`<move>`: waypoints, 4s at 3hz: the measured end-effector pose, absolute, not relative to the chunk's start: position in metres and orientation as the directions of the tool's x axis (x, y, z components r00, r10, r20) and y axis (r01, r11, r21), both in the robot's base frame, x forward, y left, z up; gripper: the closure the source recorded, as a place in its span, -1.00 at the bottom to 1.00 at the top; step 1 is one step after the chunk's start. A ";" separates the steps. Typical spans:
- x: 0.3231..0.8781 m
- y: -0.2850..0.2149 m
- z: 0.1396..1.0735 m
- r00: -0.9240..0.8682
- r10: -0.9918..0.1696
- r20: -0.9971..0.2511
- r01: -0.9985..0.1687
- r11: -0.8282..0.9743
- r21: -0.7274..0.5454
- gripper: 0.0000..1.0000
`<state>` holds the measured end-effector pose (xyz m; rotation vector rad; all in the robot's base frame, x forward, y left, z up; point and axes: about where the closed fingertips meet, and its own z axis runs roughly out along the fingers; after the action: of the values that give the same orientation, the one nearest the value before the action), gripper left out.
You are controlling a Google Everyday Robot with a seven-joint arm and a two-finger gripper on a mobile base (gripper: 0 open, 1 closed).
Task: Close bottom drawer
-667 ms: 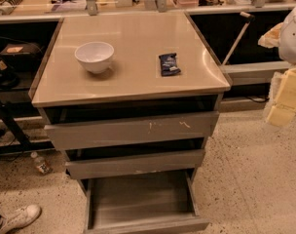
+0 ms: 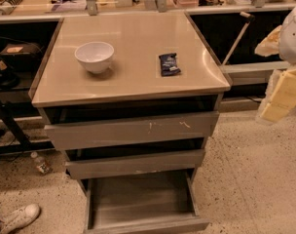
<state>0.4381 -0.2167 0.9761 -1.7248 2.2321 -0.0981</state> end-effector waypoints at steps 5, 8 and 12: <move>0.431 -0.220 0.957 -0.248 -0.949 -0.193 -0.930 0.290 -0.228 1.00; 0.331 -0.242 0.737 -0.423 -0.906 0.006 -0.898 0.420 0.134 1.00; 0.291 -0.239 0.562 -0.574 -0.818 0.032 -0.737 0.534 0.415 1.00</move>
Offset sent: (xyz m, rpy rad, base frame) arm 0.0000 0.0000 0.0000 0.0000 0.0000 0.0000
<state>0.2914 -0.2386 0.5624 -1.5159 2.9420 0.6147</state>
